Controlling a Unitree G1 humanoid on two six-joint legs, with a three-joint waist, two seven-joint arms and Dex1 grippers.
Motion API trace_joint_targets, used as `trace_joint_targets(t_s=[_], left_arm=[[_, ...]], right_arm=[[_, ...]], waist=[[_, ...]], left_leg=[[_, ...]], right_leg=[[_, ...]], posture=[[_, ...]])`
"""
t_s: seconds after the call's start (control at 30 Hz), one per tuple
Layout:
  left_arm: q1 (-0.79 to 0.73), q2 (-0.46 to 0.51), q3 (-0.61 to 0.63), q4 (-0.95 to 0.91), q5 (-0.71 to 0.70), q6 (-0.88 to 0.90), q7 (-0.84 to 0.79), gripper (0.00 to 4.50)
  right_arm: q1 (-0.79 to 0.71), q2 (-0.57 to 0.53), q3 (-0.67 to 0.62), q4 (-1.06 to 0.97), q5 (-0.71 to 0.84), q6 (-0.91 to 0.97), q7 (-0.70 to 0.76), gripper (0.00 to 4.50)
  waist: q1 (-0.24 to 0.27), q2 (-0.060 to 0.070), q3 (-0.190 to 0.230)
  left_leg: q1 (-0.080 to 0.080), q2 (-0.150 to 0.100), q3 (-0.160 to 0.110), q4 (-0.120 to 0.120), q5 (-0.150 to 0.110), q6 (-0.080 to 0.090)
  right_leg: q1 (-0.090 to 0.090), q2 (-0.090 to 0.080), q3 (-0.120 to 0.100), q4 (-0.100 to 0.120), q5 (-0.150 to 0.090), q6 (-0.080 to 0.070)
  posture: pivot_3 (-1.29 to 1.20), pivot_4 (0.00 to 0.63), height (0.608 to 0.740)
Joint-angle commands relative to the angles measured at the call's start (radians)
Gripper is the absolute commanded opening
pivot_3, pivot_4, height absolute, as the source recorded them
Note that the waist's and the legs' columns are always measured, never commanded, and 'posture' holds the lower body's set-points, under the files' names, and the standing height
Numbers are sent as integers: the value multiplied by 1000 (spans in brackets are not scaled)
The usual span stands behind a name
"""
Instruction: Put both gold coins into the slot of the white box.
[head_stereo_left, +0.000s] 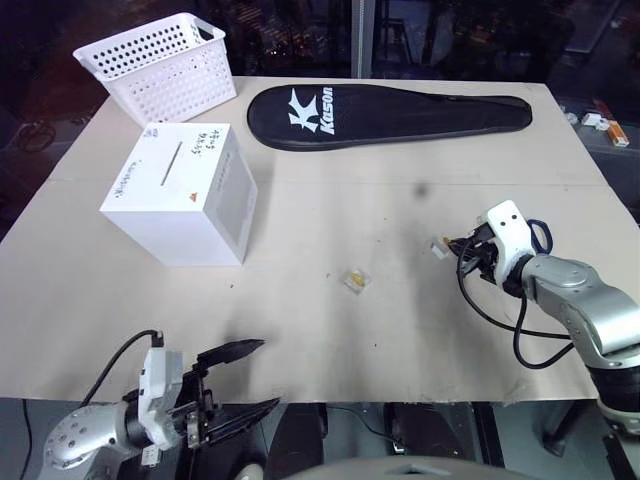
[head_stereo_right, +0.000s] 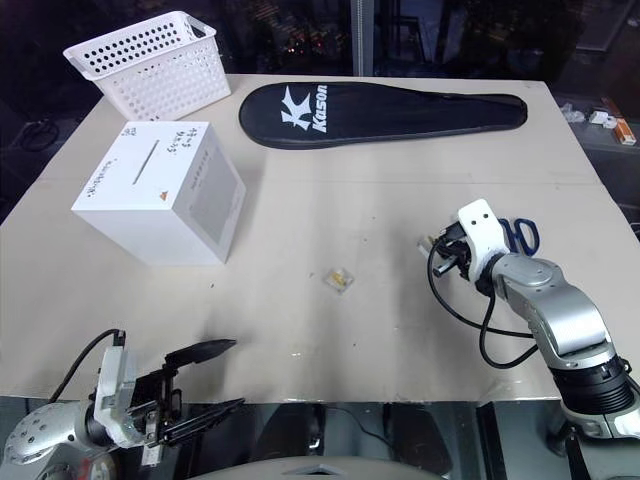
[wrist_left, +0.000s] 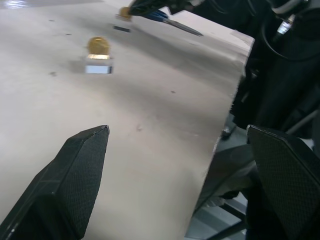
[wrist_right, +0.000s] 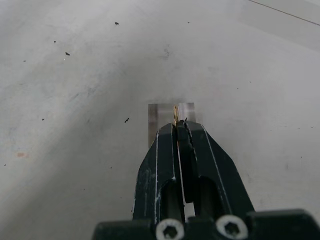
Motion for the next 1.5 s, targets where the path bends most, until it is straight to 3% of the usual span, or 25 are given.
trace_joint_targets(t_s=[0.03, 0.1, 0.2, 0.33, 0.5, 0.7, 0.87, 0.9, 1.07, 1.5], left_arm=[[-203, 100, 30, -55, -141, 186, 115, 4500], [-366, 173, 43, -36, -221, 321, 176, 4500], [-493, 209, 51, 28, -273, 419, 192, 4500], [-695, 241, -9, -72, -375, 611, 358, 4500], [-787, 242, -78, -202, -435, 741, 465, 4500], [-965, 208, -157, -204, -541, 878, 582, 4500], [-1178, 99, -239, -121, -661, 985, 681, 2794], [-1193, 92, -242, -108, -671, 999, 683, 2794], [-1242, 64, -260, -73, -664, 1031, 677, 939], [-1260, 69, -249, -49, -652, 1066, 640, 939]], right_arm=[[-16, -1, -36, -11, -8, -14, 8, 62], [-20, 11, -66, -27, 14, -7, 11, 62], [-37, 44, -149, -85, 102, 39, 23, 62], [-67, 63, -248, -177, 215, 127, 16, 62], [-84, 66, -320, -255, 333, 191, 21, 62], [-125, 77, -372, -344, 613, 262, 39, 62], [-165, 64, -339, -371, 803, 271, 26, 0], [-167, 57, -336, -370, 820, 267, 18, 0], [-183, 23, -327, -362, 918, 242, -24, 0], [-156, -89, -331, -353, 1106, 147, -111, 0]], waist=[[7, 0, 0], [36, -1, 5], [15, 3, 4], [1, -1, 6], [-1, -1, 7], [2, -1, 7], [7, -2, 7], [7, -2, 7], [-1, -1, 7], [1, -1, 8]], left_leg=[[0, 0, 0, 0, 0, 0], [-1, 0, -6, 3, 0, 0], [-1, 2, -9, 11, 0, 0], [-1, -1, -4, 12, 0, 0], [-1, 0, -5, 11, 0, 0], [-1, 0, -6, 11, 0, 0], [-2, -1, -7, 13, 0, 0], [-1, -1, -7, 13, 0, 0], [-2, -1, -7, 12, 0, 0], [-2, -1, -7, 12, 0, 0]], right_leg=[[0, 0, 0, 0, 0, 0], [0, 0, -6, 4, 0, 0], [3, 3, -7, 12, 0, -1], [0, 1, -1, 14, 0, 0], [0, 2, -3, 14, 0, 0], [0, 2, -3, 15, 0, 0], [1, 1, -4, 15, 0, 1], [2, 1, -4, 15, 0, 1], [0, 2, -3, 15, 0, 0], [1, 1, -4, 14, 0, 0]], posture=[[0, 150, 740], [0, 150, 740], [0, 150, 740], [0, 150, 740], [0, 150, 740], [0, 150, 740], [0, 150, 740], [0, 150, 740], [0, 150, 740], [0, 150, 740]])
